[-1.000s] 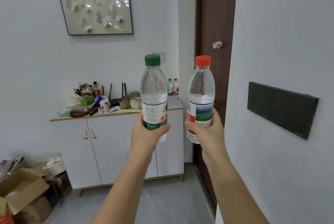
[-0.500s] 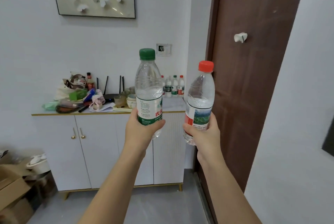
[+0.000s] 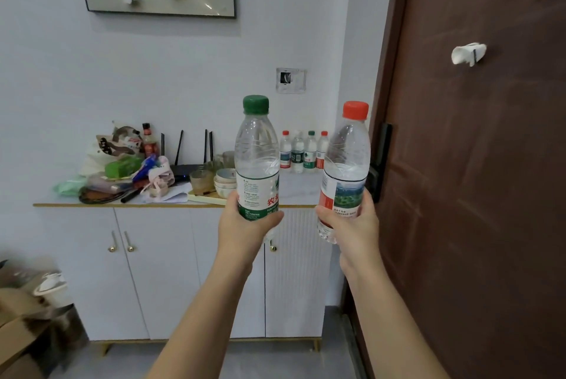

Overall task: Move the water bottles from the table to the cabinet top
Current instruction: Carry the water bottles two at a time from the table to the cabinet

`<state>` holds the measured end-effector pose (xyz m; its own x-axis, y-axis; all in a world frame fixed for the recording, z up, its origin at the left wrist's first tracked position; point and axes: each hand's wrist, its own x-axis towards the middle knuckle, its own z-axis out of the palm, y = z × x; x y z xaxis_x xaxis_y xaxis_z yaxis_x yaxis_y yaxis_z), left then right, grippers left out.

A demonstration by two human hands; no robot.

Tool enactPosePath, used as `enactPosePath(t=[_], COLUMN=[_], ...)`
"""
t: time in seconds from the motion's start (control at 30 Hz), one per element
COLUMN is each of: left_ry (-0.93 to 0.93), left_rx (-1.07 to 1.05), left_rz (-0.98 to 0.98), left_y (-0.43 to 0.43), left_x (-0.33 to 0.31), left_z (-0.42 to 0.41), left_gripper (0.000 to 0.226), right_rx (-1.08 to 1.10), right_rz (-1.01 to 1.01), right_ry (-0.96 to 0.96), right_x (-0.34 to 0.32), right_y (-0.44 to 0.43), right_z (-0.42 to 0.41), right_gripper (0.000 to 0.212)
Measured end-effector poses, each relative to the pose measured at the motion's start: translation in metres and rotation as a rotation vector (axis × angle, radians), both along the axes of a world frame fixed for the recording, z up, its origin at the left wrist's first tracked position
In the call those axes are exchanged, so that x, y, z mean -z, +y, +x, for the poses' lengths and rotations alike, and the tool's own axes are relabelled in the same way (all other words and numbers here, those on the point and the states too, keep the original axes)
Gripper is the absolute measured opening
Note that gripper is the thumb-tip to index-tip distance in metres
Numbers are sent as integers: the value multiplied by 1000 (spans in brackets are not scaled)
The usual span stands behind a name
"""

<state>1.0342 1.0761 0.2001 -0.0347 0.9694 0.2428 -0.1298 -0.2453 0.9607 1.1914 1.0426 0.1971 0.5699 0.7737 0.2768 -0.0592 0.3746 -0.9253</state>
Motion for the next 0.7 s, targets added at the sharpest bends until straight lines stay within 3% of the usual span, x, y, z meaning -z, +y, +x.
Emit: enactPosePath(t=[0.7], left_ry=[83], left_rx=[208], left_rz=[35], left_y=[305], left_x=[9], left_z=[56], left_gripper=[58], right_rx=[198], right_rz=[-5], right_ry=[-18], right_x=[10], right_y=[269], right_z=[41], right_gripper=[64])
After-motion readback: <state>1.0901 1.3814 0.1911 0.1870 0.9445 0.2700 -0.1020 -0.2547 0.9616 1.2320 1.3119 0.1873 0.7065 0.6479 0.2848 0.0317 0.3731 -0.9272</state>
